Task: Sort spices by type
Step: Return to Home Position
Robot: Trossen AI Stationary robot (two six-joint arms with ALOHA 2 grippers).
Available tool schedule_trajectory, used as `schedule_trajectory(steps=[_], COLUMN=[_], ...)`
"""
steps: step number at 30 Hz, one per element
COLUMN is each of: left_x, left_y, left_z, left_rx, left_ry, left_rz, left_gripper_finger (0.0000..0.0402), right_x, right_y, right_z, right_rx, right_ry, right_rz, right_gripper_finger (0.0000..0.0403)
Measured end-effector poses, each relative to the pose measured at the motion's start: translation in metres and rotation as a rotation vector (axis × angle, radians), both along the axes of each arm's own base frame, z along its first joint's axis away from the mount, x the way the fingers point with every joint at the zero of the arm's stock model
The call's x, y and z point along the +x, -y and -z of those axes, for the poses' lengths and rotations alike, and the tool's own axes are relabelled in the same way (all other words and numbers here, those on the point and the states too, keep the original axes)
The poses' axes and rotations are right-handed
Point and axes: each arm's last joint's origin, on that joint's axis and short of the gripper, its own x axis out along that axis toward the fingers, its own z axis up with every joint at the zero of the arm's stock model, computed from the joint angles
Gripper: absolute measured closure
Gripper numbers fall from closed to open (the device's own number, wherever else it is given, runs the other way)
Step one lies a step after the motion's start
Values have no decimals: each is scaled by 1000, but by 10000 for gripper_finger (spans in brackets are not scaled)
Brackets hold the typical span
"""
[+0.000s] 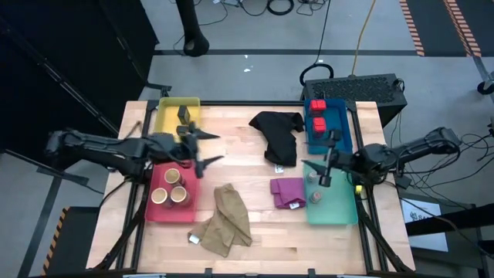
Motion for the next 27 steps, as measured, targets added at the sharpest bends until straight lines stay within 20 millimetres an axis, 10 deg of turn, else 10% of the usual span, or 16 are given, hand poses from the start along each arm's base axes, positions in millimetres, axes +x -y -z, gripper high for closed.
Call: schedule_trajectory(steps=[11, 27], left_x=[-93, -128], left_y=[-7, -12], left_z=[20, 81], left_rx=[-57, -114], left_ry=[269, 437], left_rz=[-80, -153], left_gripper_finger=[77, 77], right_x=[-44, -68], right_y=[14, 21], right_z=[12, 36], right_rx=[45, 41], right_ry=[104, 222], right_rz=[12, 21], right_gripper_finger=[161, 161])
